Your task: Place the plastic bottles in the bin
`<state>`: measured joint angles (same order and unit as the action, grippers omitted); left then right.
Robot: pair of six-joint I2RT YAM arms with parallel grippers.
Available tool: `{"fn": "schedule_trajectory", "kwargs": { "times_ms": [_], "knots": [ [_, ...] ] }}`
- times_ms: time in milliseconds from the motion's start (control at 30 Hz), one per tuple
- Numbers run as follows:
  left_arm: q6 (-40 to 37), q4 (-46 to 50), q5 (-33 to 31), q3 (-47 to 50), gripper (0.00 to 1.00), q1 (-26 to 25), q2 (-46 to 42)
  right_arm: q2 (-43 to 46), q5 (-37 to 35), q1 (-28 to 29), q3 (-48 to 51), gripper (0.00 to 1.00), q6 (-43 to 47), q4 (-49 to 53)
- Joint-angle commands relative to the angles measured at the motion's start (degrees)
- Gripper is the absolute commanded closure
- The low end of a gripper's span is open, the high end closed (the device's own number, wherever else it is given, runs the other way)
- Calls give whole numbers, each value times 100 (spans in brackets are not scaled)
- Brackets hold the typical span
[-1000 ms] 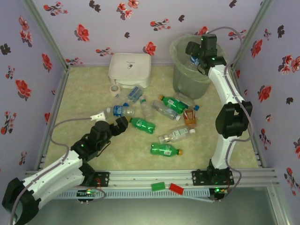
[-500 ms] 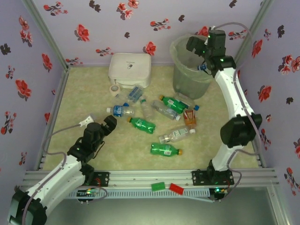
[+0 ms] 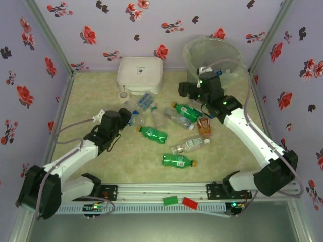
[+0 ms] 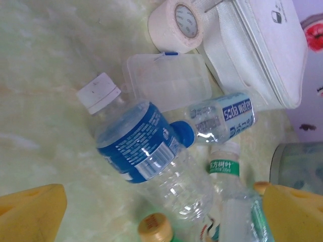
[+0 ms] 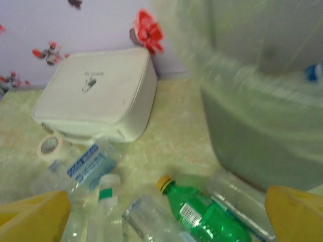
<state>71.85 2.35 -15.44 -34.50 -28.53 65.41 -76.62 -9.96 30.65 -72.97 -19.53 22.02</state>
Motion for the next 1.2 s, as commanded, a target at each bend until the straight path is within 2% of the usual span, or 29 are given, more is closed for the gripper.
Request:
{"fn": "schedule_trajectory", "kwargs": {
  "times_ms": [0, 233, 500, 733, 867, 967, 1167],
  "knots": [
    [844, 647, -72, -520, 0, 50, 458, 224, -168, 274, 338, 0, -157, -192],
    [1648, 1505, -184, -1301, 1, 43, 1096, 259, -183, 473, 896, 0, -463, -188],
    [2956, 2190, -198, -1662, 3, 49, 1735, 904, -228, 582, 1687, 0, -533, -524],
    [3020, 2008, -162, -2063, 4, 75, 2333, 1447, -56, 580, 2246, 0, -621, -746],
    [3044, 2289, -137, -2479, 4, 93, 2792, 1614, 488, 591, 2653, 0, -854, -1275],
    [3205, 2437, -68, -2630, 4, 118, 3072, 1649, 472, 622, 2809, 0, -852, -1451],
    [3349, 2200, 566, -2744, 5, 291, 3616, 1614, 333, 652, 2995, 0, -743, -1589]
  ]
}}
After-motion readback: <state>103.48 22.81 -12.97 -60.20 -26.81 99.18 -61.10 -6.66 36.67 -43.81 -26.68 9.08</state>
